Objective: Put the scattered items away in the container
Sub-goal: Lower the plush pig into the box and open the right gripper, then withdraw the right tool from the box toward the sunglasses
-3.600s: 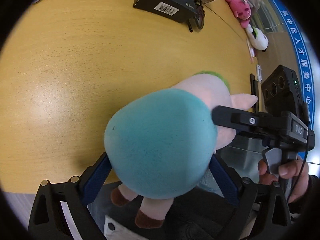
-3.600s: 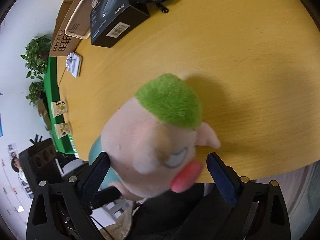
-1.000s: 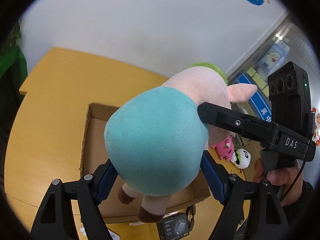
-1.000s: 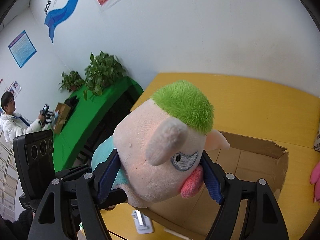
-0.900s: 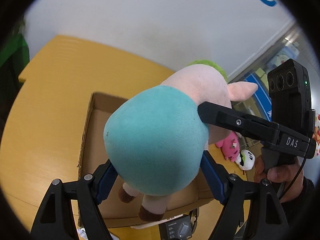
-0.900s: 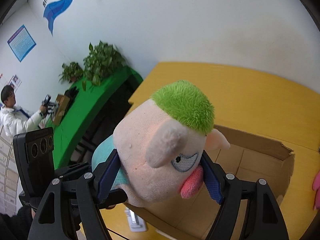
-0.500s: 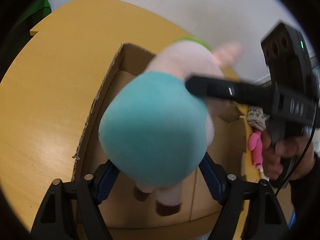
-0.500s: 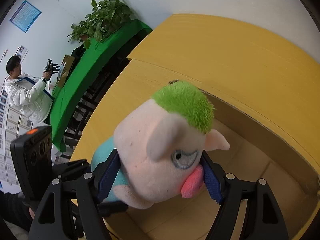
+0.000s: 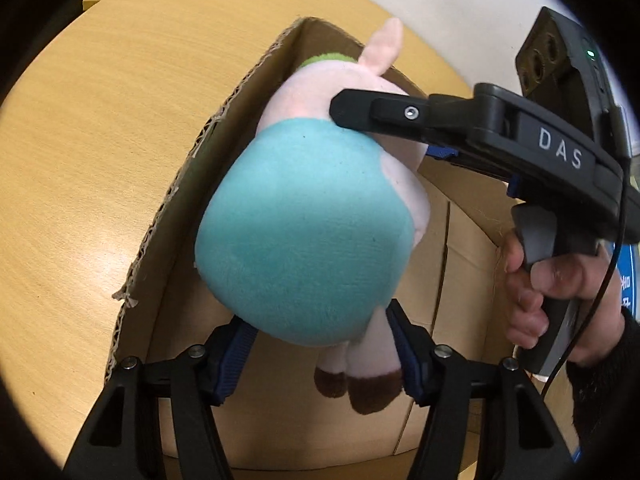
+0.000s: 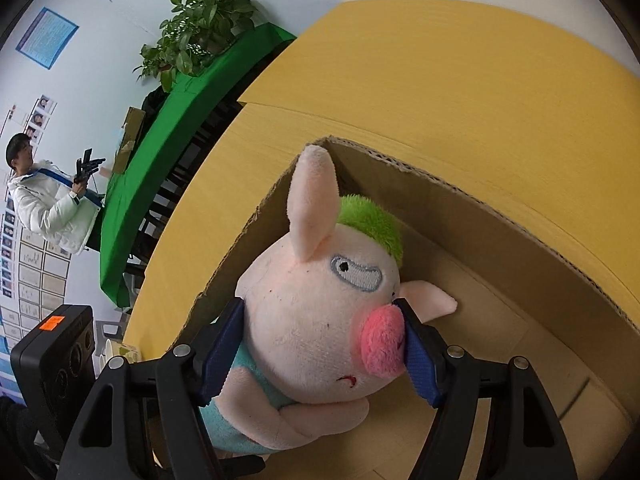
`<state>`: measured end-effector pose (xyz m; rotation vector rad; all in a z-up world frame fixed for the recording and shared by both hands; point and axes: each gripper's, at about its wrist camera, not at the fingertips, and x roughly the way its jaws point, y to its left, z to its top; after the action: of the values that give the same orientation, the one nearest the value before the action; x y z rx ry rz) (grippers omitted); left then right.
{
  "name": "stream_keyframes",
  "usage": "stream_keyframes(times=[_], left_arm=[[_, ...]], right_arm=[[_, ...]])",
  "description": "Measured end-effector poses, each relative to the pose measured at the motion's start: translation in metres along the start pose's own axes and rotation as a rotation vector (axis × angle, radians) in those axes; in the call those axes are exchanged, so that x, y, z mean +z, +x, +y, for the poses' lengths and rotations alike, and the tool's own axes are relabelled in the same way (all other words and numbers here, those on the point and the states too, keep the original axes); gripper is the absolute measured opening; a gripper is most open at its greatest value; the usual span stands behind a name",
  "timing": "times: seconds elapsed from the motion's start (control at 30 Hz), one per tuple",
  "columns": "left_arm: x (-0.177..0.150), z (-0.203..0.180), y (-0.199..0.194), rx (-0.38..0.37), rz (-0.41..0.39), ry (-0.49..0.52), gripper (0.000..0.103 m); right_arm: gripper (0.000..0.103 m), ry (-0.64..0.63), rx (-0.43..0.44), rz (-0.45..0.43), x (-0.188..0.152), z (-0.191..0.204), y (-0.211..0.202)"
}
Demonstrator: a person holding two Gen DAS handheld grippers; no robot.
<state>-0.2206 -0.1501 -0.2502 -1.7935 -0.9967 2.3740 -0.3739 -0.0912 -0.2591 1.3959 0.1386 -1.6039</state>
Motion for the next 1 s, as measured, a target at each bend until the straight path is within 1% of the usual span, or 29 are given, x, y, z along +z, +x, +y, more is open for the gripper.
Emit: stream_keyframes(times=[0.1,0.17,0.2,0.27,0.4,0.5,0.57,0.6,0.67,0.7,0.77,0.83,0.93,1.0], left_arm=[[-0.002,-0.001,0.007,0.007,0.011,-0.003,0.062],[-0.005,-0.002,0.006,0.006,0.007,-0.001,0.062],[-0.008,-0.002,0.004,0.003,0.008,-0.003,0.064],[-0.014,-0.005,-0.003,0.001,0.003,0.005,0.064],[-0.033,-0.013,-0.029,-0.013,-0.012,0.036,0.064],[-0.062,-0.023,-0.058,-0.028,-0.035,0.085,0.065],[-0.08,-0.025,-0.075,-0.019,-0.042,0.132,0.069],[-0.086,-0.028,-0.08,-0.015,-0.042,0.152,0.069],[-0.103,-0.031,-0.089,-0.025,-0.02,0.181,0.069],[-0.103,-0.038,-0.09,-0.026,-0.007,0.19,0.069],[-0.098,-0.026,-0.089,-0.017,0.009,0.22,0.069],[-0.103,-0.004,-0.098,-0.002,0.018,0.241,0.069],[-0.115,-0.006,-0.114,0.006,-0.003,0.286,0.069],[-0.12,-0.008,-0.124,0.037,-0.024,0.318,0.07]], right_arm=[[0.081,-0.043,-0.062,-0.038,0.006,0.008,0.005],[0.085,-0.037,-0.086,-0.065,0.008,0.011,0.005],[0.085,-0.033,-0.108,-0.08,0.008,0.014,0.002],[0.087,-0.034,-0.139,-0.107,0.008,0.02,-0.008],[0.092,-0.017,-0.174,-0.162,-0.005,0.038,-0.053],[0.095,0.006,-0.17,-0.213,-0.025,0.056,-0.094],[0.098,0.041,-0.175,-0.254,-0.046,0.065,-0.126],[0.099,0.069,-0.182,-0.273,-0.059,0.068,-0.141],[0.101,0.152,-0.194,-0.307,-0.093,0.066,-0.167],[0.101,0.196,-0.196,-0.312,-0.111,0.062,-0.175],[0.101,0.29,-0.212,-0.286,-0.156,0.051,-0.183],[0.101,0.363,-0.267,-0.223,-0.198,0.044,-0.18],[0.101,0.427,-0.337,-0.176,-0.25,0.041,-0.183],[0.101,0.468,-0.36,-0.179,-0.276,0.044,-0.192]])
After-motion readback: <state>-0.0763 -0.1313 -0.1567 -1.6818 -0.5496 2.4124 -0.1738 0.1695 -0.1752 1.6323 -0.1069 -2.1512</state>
